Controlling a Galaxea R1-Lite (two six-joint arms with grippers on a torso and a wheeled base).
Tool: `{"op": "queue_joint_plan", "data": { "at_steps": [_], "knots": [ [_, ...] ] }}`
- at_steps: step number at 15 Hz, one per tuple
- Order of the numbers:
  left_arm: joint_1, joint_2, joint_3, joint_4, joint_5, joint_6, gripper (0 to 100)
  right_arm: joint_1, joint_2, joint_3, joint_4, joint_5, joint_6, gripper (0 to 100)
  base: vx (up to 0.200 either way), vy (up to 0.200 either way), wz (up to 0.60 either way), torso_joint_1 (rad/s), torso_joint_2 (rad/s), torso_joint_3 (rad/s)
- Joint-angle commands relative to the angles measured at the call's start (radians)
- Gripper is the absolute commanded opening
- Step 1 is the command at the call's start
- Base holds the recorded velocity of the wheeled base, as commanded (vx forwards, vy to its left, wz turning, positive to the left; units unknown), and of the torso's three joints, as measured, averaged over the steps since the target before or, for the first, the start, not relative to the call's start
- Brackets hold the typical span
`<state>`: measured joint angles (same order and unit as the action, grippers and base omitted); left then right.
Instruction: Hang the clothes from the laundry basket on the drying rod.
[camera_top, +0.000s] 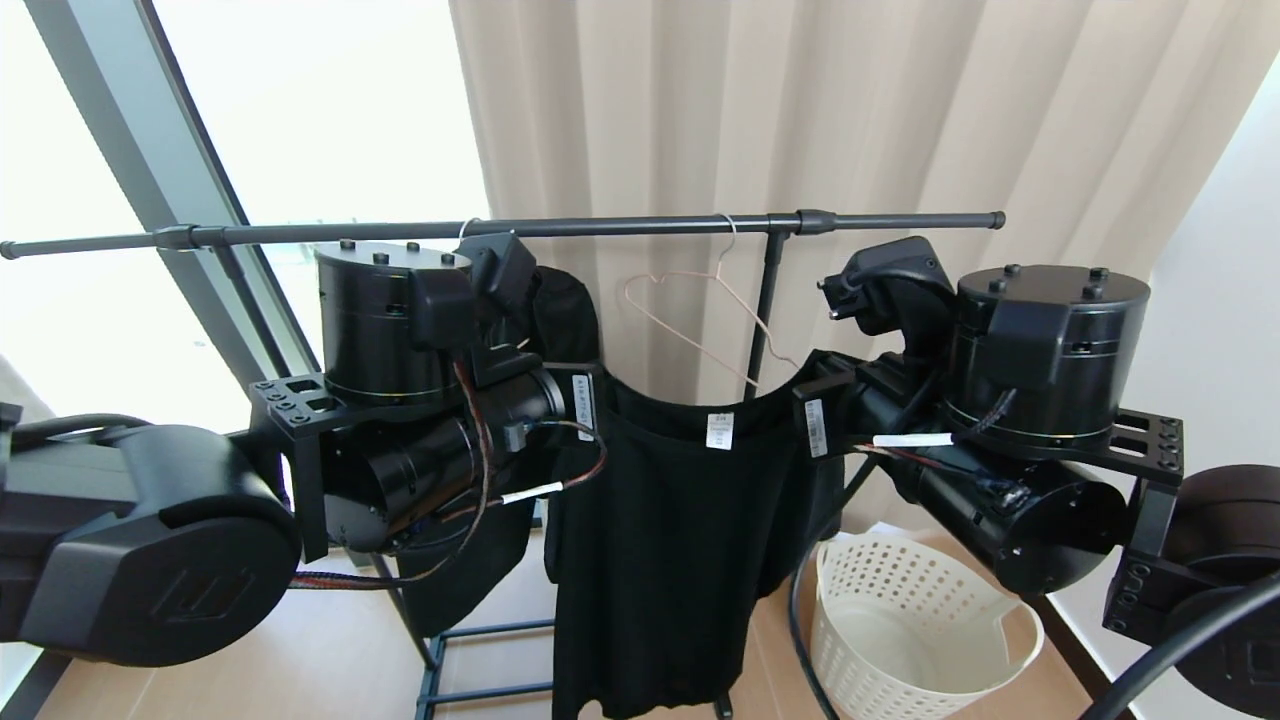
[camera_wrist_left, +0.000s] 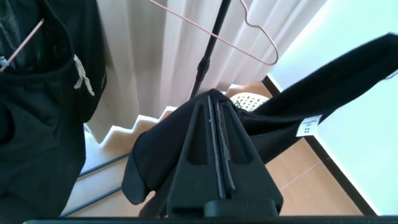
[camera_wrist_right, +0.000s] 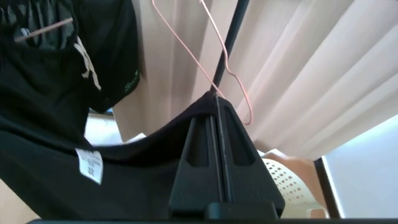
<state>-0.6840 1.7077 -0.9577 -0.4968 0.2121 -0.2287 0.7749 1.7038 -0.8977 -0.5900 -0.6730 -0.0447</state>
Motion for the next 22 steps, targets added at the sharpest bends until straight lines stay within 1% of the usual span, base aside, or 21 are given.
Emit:
{"op": "queue_joint_plan", "data": {
  "at_steps": [1,4,7,9,10,11,15,17,22],
  "knots": [
    [0.000,-0.002,-0.004,0.000,0.000,-0.009,0,0.000,-0.018,0.029,-0.002,0.001,-0.017,0,0.000,0.000,0.00,0.000,0.00,0.000],
    [0.001,-0.020,-0.009,-0.017,0.001,-0.024,0,0.000,-0.036,0.068,-0.002,0.003,-0.058,0,0.000,0.000,0.00,0.000,0.00,0.000],
    [0.003,-0.020,-0.007,-0.043,0.003,-0.034,0,0.000,-0.075,0.121,-0.002,0.058,-0.116,0,0.000,0.000,0.00,0.000,0.00,0.000],
    [0.003,-0.022,-0.007,-0.045,0.003,-0.034,0,-0.002,-0.087,0.163,-0.002,0.075,-0.169,0,0.000,0.000,0.00,0.000,0.00,0.000],
    [0.003,-0.022,-0.007,-0.045,0.003,-0.034,0,-0.002,-0.087,0.163,-0.002,0.075,-0.169,0,0.000,0.000,0.00,0.000,0.00,0.000],
    [0.001,-0.037,-0.007,-0.045,0.000,-0.054,0,-0.002,-0.085,0.181,-0.002,0.082,-0.195,0,0.000,0.000,0.00,0.000,0.00,0.000],
    [0.001,-0.051,-0.003,-0.043,-0.005,-0.058,0,-0.019,-0.081,0.171,-0.004,0.082,-0.198,0,0.000,0.000,0.00,0.000,0.00,0.000],
    [0.000,-0.049,0.000,-0.043,-0.007,-0.057,0,-0.026,-0.079,0.174,-0.039,0.082,-0.199,0,0.000,0.000,0.00,0.000,0.00,0.000],
    [0.000,-0.048,0.007,-0.043,-0.007,-0.054,0,-0.036,-0.073,0.169,-0.047,0.082,-0.199,0,0.000,0.000,0.00,0.000,0.00,0.000]
  ]
}}
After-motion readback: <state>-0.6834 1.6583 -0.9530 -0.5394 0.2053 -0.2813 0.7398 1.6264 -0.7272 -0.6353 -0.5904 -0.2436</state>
